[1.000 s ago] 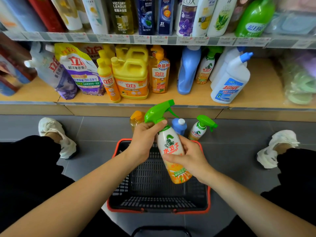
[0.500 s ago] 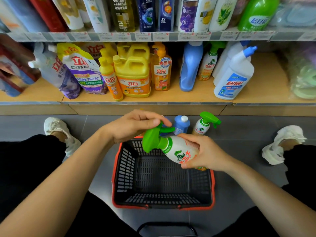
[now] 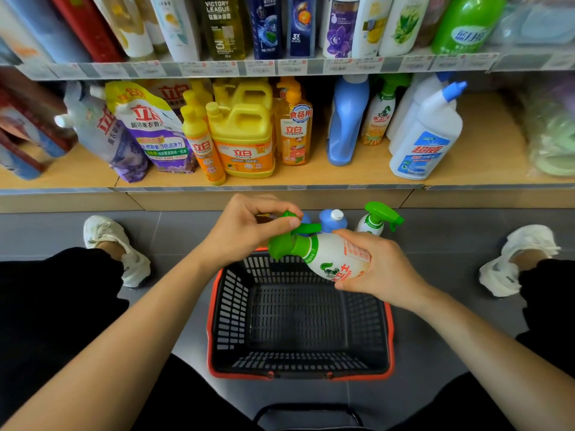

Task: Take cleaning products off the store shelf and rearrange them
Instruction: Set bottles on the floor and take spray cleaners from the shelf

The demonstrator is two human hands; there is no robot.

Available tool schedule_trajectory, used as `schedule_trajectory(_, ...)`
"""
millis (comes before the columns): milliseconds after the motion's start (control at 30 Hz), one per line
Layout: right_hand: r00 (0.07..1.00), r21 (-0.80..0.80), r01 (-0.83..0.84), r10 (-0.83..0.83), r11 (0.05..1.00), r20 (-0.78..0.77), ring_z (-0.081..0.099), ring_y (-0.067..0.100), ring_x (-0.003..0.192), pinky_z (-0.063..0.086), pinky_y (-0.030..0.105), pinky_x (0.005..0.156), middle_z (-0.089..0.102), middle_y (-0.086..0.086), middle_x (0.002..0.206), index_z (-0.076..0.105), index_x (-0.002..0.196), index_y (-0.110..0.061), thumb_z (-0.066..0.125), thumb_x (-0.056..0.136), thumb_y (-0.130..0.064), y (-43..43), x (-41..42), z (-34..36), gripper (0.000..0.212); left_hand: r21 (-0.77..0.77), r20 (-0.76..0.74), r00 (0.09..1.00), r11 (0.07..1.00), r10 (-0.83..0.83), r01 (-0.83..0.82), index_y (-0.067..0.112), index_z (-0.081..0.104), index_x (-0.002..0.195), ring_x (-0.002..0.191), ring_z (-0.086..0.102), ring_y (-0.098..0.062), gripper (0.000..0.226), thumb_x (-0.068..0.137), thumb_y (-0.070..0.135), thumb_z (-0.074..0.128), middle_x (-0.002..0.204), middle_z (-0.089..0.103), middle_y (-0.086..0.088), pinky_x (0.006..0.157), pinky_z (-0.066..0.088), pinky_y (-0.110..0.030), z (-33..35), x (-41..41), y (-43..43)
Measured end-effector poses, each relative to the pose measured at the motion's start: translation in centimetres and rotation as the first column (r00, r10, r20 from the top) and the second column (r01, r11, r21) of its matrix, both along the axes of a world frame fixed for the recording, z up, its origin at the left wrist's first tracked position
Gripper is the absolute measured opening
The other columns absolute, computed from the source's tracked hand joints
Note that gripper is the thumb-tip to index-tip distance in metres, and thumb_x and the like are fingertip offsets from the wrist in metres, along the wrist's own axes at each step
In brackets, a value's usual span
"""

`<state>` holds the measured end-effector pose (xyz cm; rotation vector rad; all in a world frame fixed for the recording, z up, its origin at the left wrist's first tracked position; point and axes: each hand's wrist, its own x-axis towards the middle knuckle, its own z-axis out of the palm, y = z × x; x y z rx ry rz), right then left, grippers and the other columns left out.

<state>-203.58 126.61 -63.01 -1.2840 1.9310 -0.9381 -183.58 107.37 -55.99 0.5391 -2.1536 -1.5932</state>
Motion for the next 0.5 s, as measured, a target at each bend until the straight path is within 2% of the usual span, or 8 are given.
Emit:
schedule_trajectory(100,0.998,0.006,-0.01,0.01,1.0,0.057,0.061,-0.002,0.114,0.052,0.025,0.096,0.064,-0.021,0.125,0.054,0.14,-0.037,0.095,0.049,-0.04,0.2,0.1,-0.1,0.1,0.06,0.005,0.999,0.998,-0.033,0.033,0.017,0.076,0.102,0.094,0.066,-0.02,0.015,0.091,0.019,0.067,0.104,0.075,-0.014,0.086,0.055,-0.047,-0.2,-0.2,-0.2)
schedule_trajectory(200,0.989,-0.005,-0.002,0.003,1.0,0.146,0.064,-0.003,0.108,0.052,0.014,0.085,0.067,-0.022,0.118,0.057,0.129,-0.047,0.094,0.05,-0.04,0.2,0.0,0.2,0.088,0.224,-0.038,0.999,0.974,-0.025,0.033,0.016,0.069,0.118,0.105,0.068,-0.017,0.024,0.096,0.02,0.063,0.11,0.076,-0.006,0.091,0.057,-0.034,-0.7,-0.8,0.1)
schedule_trajectory(267,0.984,-0.022,0.045,-0.041,0.999,0.173,0.066,0.0,0.106,0.051,0.013,0.082,0.067,-0.02,0.116,0.057,0.127,-0.047,0.093,0.053,-0.041,0.1,-0.6,0.5,0.082,0.218,-0.011,0.999,0.975,-0.046,0.047,0.013,0.064,0.128,0.104,0.067,-0.011,0.036,0.093,0.02,0.061,0.112,0.074,0.0,0.089,0.054,-0.026,-1.6,-1.3,0.2)
schedule_trajectory(367,0.975,-0.066,0.166,-0.153,0.984,0.16,0.066,0.0,0.104,0.052,0.015,0.082,0.067,-0.021,0.115,0.056,0.122,-0.05,0.09,0.054,-0.044,0.2,-2.4,1.1,0.076,0.147,0.13,0.99,0.988,-0.061,0.041,0.003,0.063,0.129,0.095,0.063,-0.002,0.035,0.098,0.018,0.058,0.105,0.072,0.011,0.085,0.047,-0.018,-4.3,-2.3,0.2)
schedule_trajectory(433,0.959,-0.091,0.253,-0.237,0.963,0.152,0.065,-0.001,0.103,0.052,0.016,0.085,0.068,-0.02,0.114,0.056,0.12,-0.048,0.091,0.053,-0.039,0.3,-3.9,1.1,0.076,0.128,0.253,0.967,0.992,-0.018,-0.016,0.004,0.063,0.13,0.105,0.063,-0.008,0.032,0.1,0.014,0.06,0.115,0.071,0.002,0.091,0.048,-0.016,-6.6,-2.9,0.1)
schedule_trajectory(500,0.937,-0.112,0.341,-0.327,0.933,0.125,0.064,-0.007,0.102,0.049,0.01,0.084,0.068,-0.025,0.111,0.057,0.114,-0.05,0.091,0.049,-0.037,0.5,-5.6,0.7,0.074,0.05,0.369,0.929,0.999,-0.019,0.0,0.006,0.064,0.129,0.11,0.066,-0.018,0.032,0.098,0.015,0.065,0.119,0.071,-0.006,0.101,0.051,-0.029,-9.0,-3.5,0.0)
